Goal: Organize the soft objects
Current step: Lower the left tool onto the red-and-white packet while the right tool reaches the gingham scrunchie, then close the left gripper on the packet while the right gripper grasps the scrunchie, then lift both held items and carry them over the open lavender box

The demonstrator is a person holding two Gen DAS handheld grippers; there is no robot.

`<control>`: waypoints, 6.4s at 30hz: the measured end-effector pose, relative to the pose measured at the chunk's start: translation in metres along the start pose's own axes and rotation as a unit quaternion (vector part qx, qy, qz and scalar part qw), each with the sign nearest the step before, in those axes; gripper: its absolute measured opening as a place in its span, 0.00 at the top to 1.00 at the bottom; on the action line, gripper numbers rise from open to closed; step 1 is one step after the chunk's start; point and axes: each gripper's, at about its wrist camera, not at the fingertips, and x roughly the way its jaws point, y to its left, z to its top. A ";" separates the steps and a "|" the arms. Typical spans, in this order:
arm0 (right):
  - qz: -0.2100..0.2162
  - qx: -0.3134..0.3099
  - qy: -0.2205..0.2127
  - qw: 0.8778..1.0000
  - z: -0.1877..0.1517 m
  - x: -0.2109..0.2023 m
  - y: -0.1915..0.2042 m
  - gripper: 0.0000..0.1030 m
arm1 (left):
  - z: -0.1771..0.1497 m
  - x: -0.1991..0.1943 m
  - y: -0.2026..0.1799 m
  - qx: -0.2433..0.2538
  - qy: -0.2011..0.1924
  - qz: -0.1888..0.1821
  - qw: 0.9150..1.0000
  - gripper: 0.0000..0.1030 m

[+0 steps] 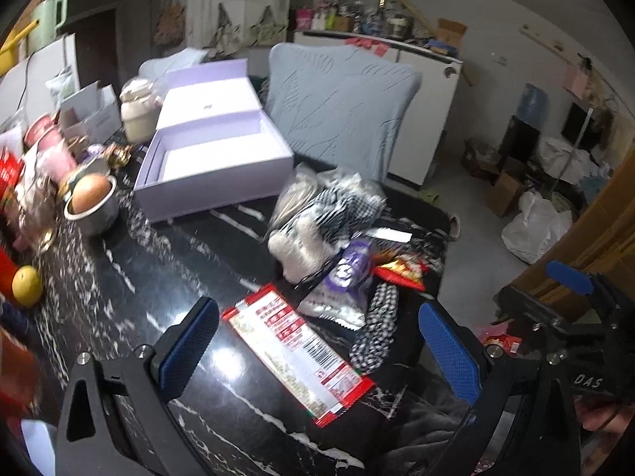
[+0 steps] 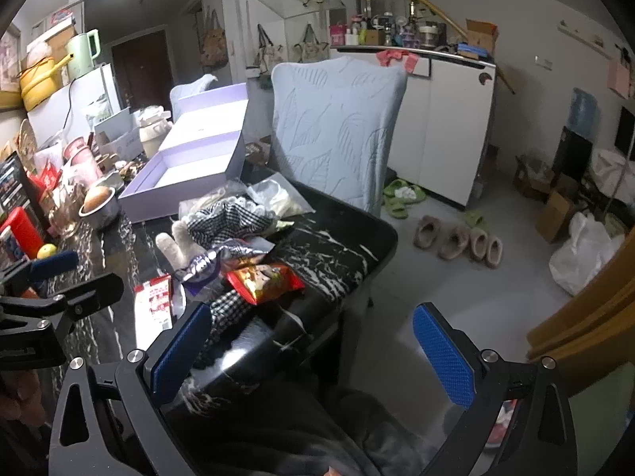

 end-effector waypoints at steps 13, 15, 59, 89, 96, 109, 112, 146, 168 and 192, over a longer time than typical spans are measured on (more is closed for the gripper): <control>0.019 -0.030 0.031 0.999 -0.010 0.036 -0.005 0.00 | -0.028 0.052 0.017 -0.061 0.073 0.048 0.994 0.00; 0.022 -0.035 0.036 0.998 -0.011 0.041 -0.006 0.00 | -0.032 0.062 0.019 -0.071 0.089 0.054 0.992 0.00; 0.158 -0.057 0.105 0.980 -0.025 0.100 0.064 0.26 | -0.063 0.053 0.041 -0.023 0.059 0.049 0.997 0.47; 0.145 -0.073 0.116 0.980 -0.030 0.095 0.079 0.48 | -0.057 0.063 0.041 -0.041 0.049 0.077 0.995 0.41; 0.131 -0.082 0.111 0.982 -0.032 0.093 0.075 0.69 | -0.058 0.062 0.039 -0.037 0.041 0.073 0.996 0.48; 0.173 -0.033 0.119 0.977 -0.040 0.079 0.055 0.75 | -0.065 0.045 0.045 -0.073 0.031 0.042 0.996 0.54; 0.180 -0.028 0.116 0.976 -0.040 0.073 0.053 0.75 | -0.066 0.037 0.047 -0.079 0.024 0.040 0.996 0.54; 0.221 -0.078 -0.018 0.972 0.058 0.021 0.078 0.75 | 0.046 -0.039 0.066 -0.053 -0.150 0.042 0.986 0.54; 0.218 -0.118 -0.081 0.966 0.160 0.065 0.091 0.75 | 0.140 0.002 0.091 -0.050 -0.192 0.061 0.978 0.54; 0.234 -0.166 -0.042 0.957 0.251 0.161 0.148 0.75 | 0.224 0.083 0.148 -0.024 -0.198 0.084 0.976 0.54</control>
